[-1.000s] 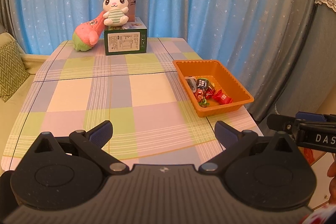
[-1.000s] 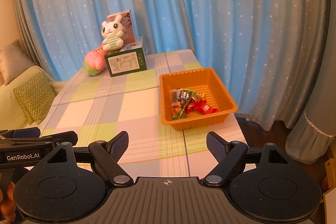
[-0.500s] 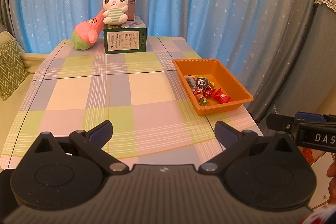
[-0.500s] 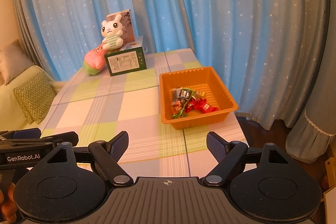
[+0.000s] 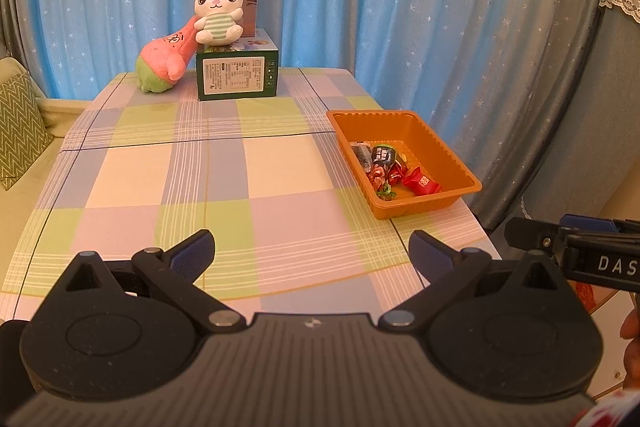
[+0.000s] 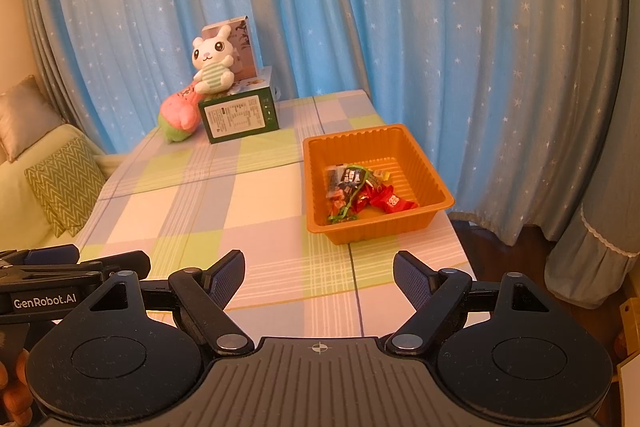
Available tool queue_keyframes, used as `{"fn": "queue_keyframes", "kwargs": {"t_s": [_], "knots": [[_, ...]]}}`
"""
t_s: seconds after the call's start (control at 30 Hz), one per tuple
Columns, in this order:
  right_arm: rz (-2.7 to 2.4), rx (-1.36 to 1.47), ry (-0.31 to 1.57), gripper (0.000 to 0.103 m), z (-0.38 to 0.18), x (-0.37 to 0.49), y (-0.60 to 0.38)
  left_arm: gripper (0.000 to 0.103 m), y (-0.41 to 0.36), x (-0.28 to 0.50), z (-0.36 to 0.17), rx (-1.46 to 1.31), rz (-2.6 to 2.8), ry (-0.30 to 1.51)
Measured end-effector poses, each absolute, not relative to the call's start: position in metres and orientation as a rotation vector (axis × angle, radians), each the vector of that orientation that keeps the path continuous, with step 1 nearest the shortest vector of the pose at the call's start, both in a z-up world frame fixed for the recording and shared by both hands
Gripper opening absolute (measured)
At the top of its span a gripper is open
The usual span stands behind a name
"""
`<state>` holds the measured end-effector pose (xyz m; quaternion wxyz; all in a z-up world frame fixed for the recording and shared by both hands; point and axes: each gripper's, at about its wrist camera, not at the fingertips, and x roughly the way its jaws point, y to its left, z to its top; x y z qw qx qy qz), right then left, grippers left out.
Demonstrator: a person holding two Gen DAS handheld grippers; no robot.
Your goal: Organize snacks
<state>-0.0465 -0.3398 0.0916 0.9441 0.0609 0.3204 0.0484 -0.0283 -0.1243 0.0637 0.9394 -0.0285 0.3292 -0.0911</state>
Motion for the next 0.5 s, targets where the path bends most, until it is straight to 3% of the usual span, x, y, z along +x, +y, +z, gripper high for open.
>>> {"fn": "queue_keyframes", "kwargs": {"t_s": [0.5], "knots": [[0.097, 0.127, 0.653, 0.081, 0.0883, -0.0472, -0.3395, 0.103, -0.1269, -0.0308, 0.0629, -0.064, -0.196, 0.663]]}}
